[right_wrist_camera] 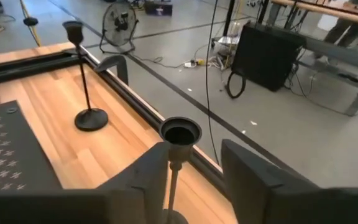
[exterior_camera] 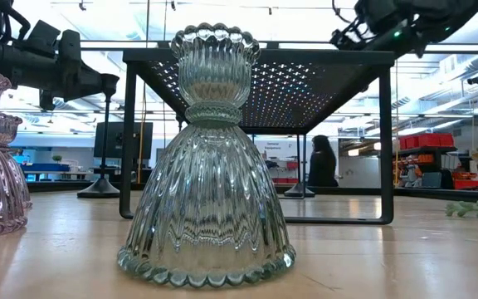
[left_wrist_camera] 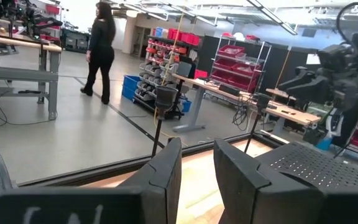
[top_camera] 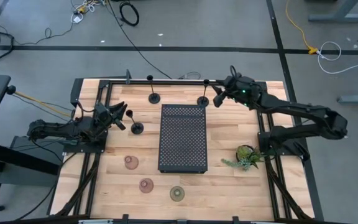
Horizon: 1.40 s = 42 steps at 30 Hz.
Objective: Pick & Place candle stick holders
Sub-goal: Put the top right black candle holder on the shelf
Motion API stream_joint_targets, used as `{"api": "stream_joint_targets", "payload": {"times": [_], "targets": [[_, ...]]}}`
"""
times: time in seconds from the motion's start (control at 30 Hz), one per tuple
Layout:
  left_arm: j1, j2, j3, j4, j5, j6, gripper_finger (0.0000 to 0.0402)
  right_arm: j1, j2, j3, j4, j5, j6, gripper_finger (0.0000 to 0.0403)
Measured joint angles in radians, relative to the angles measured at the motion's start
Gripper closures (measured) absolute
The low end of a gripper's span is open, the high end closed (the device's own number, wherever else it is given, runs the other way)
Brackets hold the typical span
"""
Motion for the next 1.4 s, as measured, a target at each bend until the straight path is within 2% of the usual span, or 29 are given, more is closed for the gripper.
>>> {"api": "stream_joint_targets", "payload": {"times": [0.27,0.43,0.6,0.87,1.03,1.17,1.27,1.4], "targets": [[0.000,0.000,0.000,0.000,0.000,0.001,0.0303,0.001,0.067,0.009,0.052,-0.005,0.041,0.0143],[0.000,0.000,0.000,0.000,0.000,0.002,0.0303,0.014,0.105,0.009,0.074,-0.005,0.053,0.0106],[0.000,0.000,0.000,0.000,0.000,0.002,0.0303,0.024,0.171,0.009,0.152,-0.005,0.044,0.0092],[0.000,0.000,0.000,0.000,0.000,0.003,0.0303,0.022,0.254,0.009,0.248,0.008,0.026,0.0099],[0.000,0.000,0.000,-0.001,0.000,0.003,0.0303,0.022,0.282,0.009,0.261,0.081,0.026,0.0114],[0.000,0.000,0.000,-0.002,0.000,0.003,0.0303,0.019,0.287,0.009,0.277,0.100,0.028,0.0151],[0.000,0.000,0.000,-0.003,0.000,0.003,0.0303,0.019,0.287,0.009,0.288,0.099,0.032,0.0209],[0.000,0.000,0.000,-0.004,0.000,0.003,0.0303,0.019,0.287,0.009,0.295,0.098,0.035,0.0316]]}}
